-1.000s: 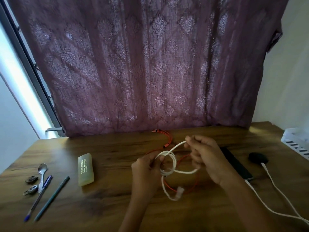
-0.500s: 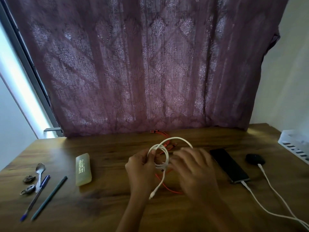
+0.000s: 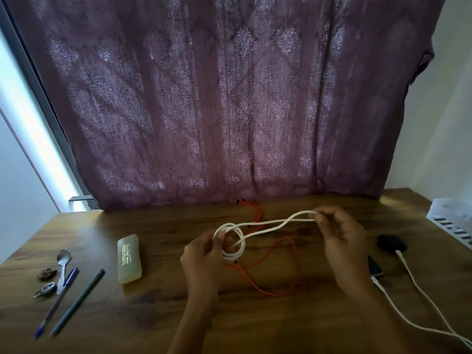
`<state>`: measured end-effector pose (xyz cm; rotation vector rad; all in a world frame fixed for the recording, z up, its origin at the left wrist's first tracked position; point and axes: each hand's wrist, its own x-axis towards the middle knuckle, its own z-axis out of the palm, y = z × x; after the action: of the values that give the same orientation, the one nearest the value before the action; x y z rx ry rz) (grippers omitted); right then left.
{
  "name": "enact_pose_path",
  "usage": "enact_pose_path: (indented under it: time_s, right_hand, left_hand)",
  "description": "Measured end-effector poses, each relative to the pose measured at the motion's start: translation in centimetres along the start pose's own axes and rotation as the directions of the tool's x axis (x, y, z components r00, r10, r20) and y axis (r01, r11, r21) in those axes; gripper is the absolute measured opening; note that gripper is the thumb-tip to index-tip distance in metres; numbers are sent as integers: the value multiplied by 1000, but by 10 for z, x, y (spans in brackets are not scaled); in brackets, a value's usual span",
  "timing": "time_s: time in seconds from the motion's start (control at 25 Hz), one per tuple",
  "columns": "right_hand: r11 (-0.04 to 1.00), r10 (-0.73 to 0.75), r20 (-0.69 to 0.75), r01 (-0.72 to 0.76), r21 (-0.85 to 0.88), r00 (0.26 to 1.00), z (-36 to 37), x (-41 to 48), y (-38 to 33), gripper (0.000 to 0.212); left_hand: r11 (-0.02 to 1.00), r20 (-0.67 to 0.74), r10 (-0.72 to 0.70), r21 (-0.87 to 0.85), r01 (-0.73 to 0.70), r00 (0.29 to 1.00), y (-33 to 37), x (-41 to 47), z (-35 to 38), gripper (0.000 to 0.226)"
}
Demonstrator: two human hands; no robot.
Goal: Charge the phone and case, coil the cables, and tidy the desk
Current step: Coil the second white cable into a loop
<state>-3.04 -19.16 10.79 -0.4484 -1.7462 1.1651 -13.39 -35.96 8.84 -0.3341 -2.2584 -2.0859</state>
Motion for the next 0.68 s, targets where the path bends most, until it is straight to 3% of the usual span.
enact_pose_path:
  time_s: [0.12, 0.24, 0.4, 0.44, 0.52, 0.6, 0.68]
  right_hand:
    - [974, 192, 44, -196, 118, 980, -4, 4, 7, 23]
    - [954, 288, 207, -300, 29, 935, -5, 0, 18, 27]
    - [897, 419, 497, -430, -100, 760, -4, -4, 15, 48]
    - [907, 418, 483, -385, -171, 769, 1, -8, 8, 52]
    - [895, 271, 375, -89, -436, 887, 15, -21, -5, 62]
    - [676, -32, 286, 232, -699, 958, 32, -36, -15, 54]
    - [586, -190, 301, 354, -729, 935, 43, -40, -15, 41]
  left_hand:
    - [998, -23, 31, 46, -30, 999, 0, 1, 3, 14]
    - [992, -56, 83, 102, -77, 995, 2, 2, 5, 15]
    - [984, -40, 125, 133, -119, 991, 5, 0, 8, 16]
    - [980, -36, 141, 144, -134, 989, 6, -1, 10, 16]
    - [969, -38, 178, 182, -169, 983, 7, -5, 15, 17]
    - [962, -51, 192, 209, -178, 980, 8, -6, 19, 18]
    - [964, -57, 184, 205, -169, 981, 8, -5, 20, 19]
